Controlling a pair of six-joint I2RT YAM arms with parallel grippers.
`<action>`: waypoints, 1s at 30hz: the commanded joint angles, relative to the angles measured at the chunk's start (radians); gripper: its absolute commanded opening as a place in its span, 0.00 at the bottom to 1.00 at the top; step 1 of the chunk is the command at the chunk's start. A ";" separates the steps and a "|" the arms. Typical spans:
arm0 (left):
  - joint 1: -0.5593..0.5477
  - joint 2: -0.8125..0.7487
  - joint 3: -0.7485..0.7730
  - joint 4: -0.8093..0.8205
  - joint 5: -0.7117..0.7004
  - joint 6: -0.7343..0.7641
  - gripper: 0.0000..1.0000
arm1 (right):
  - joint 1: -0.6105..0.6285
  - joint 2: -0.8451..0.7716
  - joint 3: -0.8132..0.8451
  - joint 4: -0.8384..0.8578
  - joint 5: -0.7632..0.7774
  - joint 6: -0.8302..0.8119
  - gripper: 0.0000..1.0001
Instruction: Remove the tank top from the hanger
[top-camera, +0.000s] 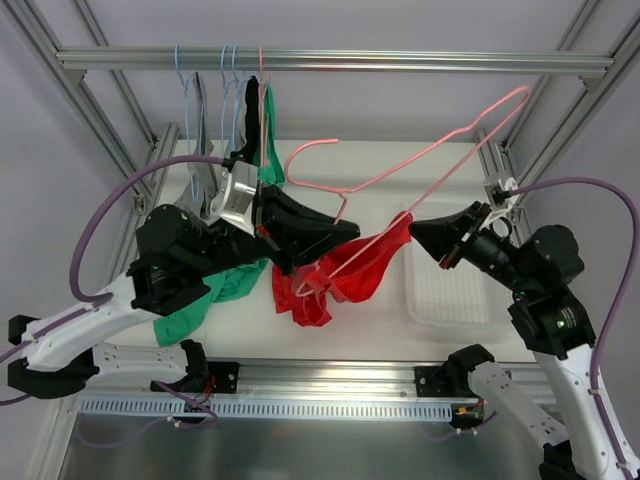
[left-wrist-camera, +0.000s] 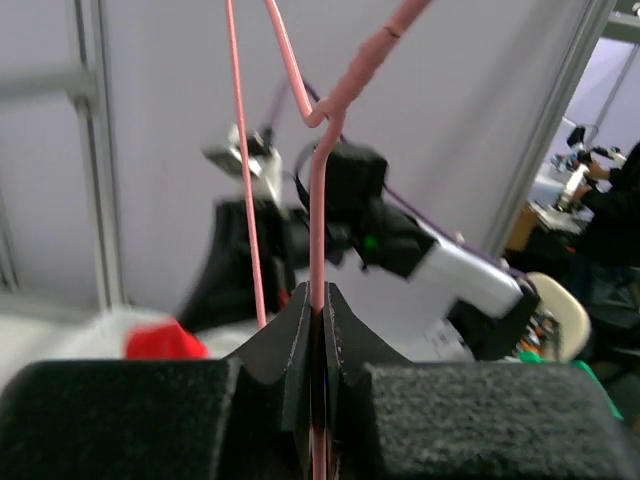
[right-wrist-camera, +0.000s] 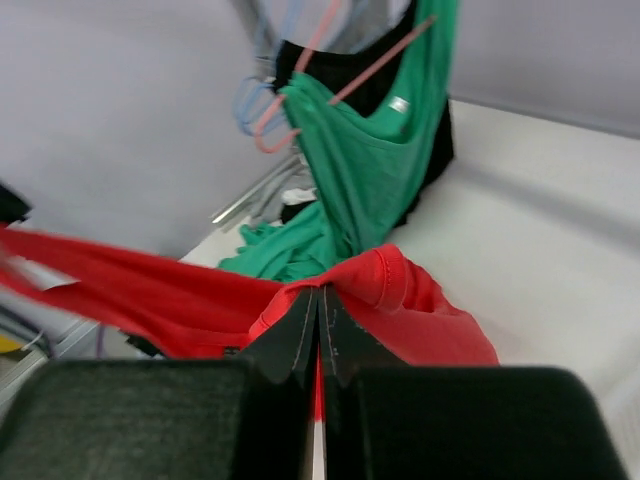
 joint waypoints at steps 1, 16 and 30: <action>-0.011 0.080 0.018 0.468 -0.006 0.143 0.00 | -0.003 -0.041 0.032 0.073 -0.189 0.078 0.00; -0.013 0.099 -0.176 0.514 -0.549 0.266 0.00 | 0.190 0.049 -0.273 0.009 -0.039 0.083 0.00; -0.014 -0.007 -0.224 -0.230 -0.896 -0.193 0.00 | 0.265 0.115 -0.249 -0.115 0.380 0.081 1.00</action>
